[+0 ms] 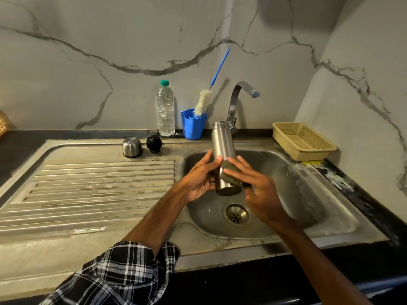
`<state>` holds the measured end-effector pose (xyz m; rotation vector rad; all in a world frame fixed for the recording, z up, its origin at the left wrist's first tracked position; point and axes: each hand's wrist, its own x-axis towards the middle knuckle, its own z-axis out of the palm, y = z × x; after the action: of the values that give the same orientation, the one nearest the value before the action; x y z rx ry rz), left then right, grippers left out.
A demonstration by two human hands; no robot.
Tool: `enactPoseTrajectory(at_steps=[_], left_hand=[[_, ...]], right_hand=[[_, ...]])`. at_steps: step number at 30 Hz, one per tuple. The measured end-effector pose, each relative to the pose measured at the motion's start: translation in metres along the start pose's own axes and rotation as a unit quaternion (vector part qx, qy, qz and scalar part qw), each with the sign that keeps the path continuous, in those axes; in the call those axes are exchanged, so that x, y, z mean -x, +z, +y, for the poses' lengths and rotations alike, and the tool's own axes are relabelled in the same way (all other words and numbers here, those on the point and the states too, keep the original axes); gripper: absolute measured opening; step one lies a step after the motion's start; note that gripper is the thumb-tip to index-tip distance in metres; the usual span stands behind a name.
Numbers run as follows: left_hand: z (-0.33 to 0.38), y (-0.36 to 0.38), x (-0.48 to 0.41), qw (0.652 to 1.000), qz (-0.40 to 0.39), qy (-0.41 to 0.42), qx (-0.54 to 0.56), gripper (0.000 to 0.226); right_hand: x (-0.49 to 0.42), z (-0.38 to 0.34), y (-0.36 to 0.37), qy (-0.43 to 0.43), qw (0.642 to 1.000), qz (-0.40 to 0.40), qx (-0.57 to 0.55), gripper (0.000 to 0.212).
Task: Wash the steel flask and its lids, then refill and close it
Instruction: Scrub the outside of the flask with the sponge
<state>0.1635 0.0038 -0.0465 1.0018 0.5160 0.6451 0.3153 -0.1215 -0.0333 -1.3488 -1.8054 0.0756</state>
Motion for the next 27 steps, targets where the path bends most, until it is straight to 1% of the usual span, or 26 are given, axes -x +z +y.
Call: enactPoseTrajectory(at_steps=[2,3,4,7,8,9,10,12,13,14,17,18,19,22,23,25,27], left_hand=[[0.0,-0.002,-0.001,1.0,0.0,0.001,0.007,0.072],[0.0,-0.003,-0.001,1.0,0.0,0.002,0.008,0.071],[0.001,-0.003,-0.001,1.0,0.0,0.001,0.006,0.071],[0.002,0.002,0.0,1.0,-0.011,0.001,-0.008,0.067],[0.001,0.003,0.001,1.0,-0.015,0.002,-0.009,0.067],[0.001,0.002,0.001,1.0,-0.018,0.003,-0.007,0.067],[0.0,0.001,0.001,1.0,-0.021,0.004,-0.003,0.068],[0.0,-0.005,-0.001,1.0,-0.028,0.007,0.004,0.067],[0.001,-0.006,-0.002,0.999,-0.03,0.008,0.005,0.067],[0.002,-0.006,-0.002,1.0,-0.029,0.008,0.002,0.066],[0.002,0.001,0.001,1.0,-0.028,0.005,-0.012,0.063],[0.002,0.002,0.002,0.999,-0.03,0.006,-0.015,0.062],[0.001,0.002,0.002,0.999,-0.031,0.008,-0.015,0.061],[0.003,-0.002,0.002,0.999,-0.028,0.011,-0.009,0.065],[0.003,-0.003,0.001,1.0,-0.028,0.011,-0.008,0.067],[0.004,-0.002,0.001,0.999,-0.034,0.008,-0.016,0.07],[0.003,0.0,0.001,0.999,-0.041,0.004,-0.029,0.07]], right_hand=[[0.003,-0.001,-0.002,-0.076,0.996,-0.046,0.011,0.067],[0.001,0.001,-0.004,-0.093,0.994,-0.054,0.013,0.066],[-0.002,0.004,-0.006,-0.087,0.995,-0.047,0.013,0.065],[-0.017,0.011,-0.008,0.019,1.0,0.025,-0.006,0.066],[-0.02,0.011,-0.006,0.042,0.998,0.041,-0.005,0.066],[-0.022,0.009,-0.004,0.042,0.998,0.042,0.003,0.066],[-0.021,0.007,-0.002,0.023,0.999,0.029,0.015,0.066],[-0.018,0.005,0.001,-0.04,0.998,-0.02,0.034,0.063],[-0.018,0.006,0.0,-0.06,0.997,-0.032,0.038,0.062],[-0.02,0.009,-0.002,-0.06,0.997,-0.026,0.036,0.061],[-0.033,0.017,-0.004,0.028,0.998,0.05,0.013,0.063],[-0.036,0.016,-0.002,0.046,0.997,0.058,0.016,0.063],[-0.037,0.015,0.0,0.046,0.997,0.051,0.025,0.065],[-0.035,0.013,-0.001,-0.008,0.999,-0.001,0.031,0.067],[-0.037,0.016,-0.004,-0.018,0.999,-0.006,0.026,0.066],[-0.046,0.024,-0.01,-0.001,1.0,0.015,0.022,0.066],[-0.057,0.029,-0.013,0.055,0.997,0.048,0.021,0.07]])
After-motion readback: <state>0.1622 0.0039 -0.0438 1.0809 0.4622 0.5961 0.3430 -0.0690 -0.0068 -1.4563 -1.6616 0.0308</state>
